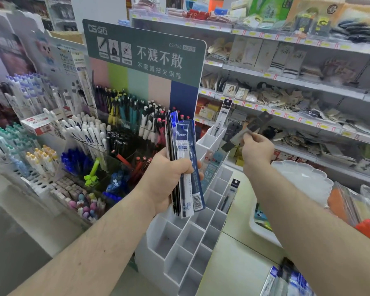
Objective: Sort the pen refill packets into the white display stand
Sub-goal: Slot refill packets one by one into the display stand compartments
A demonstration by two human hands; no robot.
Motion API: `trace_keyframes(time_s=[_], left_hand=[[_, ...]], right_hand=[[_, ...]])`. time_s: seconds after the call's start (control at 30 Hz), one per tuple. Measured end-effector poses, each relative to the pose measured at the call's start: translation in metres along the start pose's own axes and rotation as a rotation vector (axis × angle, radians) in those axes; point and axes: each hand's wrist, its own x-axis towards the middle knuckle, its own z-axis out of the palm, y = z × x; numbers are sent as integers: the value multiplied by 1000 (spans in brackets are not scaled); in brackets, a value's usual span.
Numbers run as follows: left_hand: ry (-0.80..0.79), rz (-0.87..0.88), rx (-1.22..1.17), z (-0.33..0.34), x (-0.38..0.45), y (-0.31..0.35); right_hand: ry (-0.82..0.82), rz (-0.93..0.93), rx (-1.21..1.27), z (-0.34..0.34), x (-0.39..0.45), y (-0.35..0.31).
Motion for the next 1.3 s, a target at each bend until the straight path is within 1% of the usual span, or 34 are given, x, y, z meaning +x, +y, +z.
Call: trace_keyframes(time_s=[0.07, 0.17, 0.27, 0.4, 0.43, 0.5, 0.57, 0.63, 0.67, 0.7, 0.77, 0.87, 0.93, 1.0, 1.1, 1.2, 1.3], left_hand=[[4, 3, 11, 0, 0, 0], [2, 16, 26, 0, 0, 0], [1, 17, 27, 0, 0, 0], [-4, 12, 41, 0, 0, 0], [-7, 10, 45, 0, 0, 0], [-16, 7, 46, 0, 0, 0], [-18, 5, 44, -1, 0, 1], [-24, 6, 41, 0, -1, 1], [-28, 8, 38, -1, 0, 1], [-31, 11, 39, 0, 0, 1], [-33, 20, 59, 0, 0, 1], [-26, 24, 66, -1, 0, 0], [-23, 24, 57, 0, 1, -1], [-19, 24, 52, 0, 1, -1], [-22, 23, 59, -1, 1, -3], [-12, 22, 69, -4, 3, -4], [-20, 33, 88, -4, 3, -5]], right_hand=[[-32, 7, -140, 7, 4, 6], [-133, 54, -347, 17, 8, 18], [-208, 120, -455, 24, 9, 28], [-277, 132, -429, 21, 9, 30], [-278, 126, -419, 17, 7, 28], [-228, 88, -372, 9, -1, 23], [-188, 45, -236, -2, -19, 12], [-217, 18, -86, -15, -46, 6], [-249, -4, -64, -21, -61, 4], [-287, -34, -96, -25, -76, 5], [-363, -86, -234, -25, -95, 14], [-387, -113, -387, -14, -99, 33], [-361, -142, -416, -10, -96, 38], [-349, -217, -442, -10, -97, 38], [-389, -324, -451, -13, -105, 37], [-443, -326, -557, -14, -108, 42], [-433, -329, -530, -16, -109, 42]])
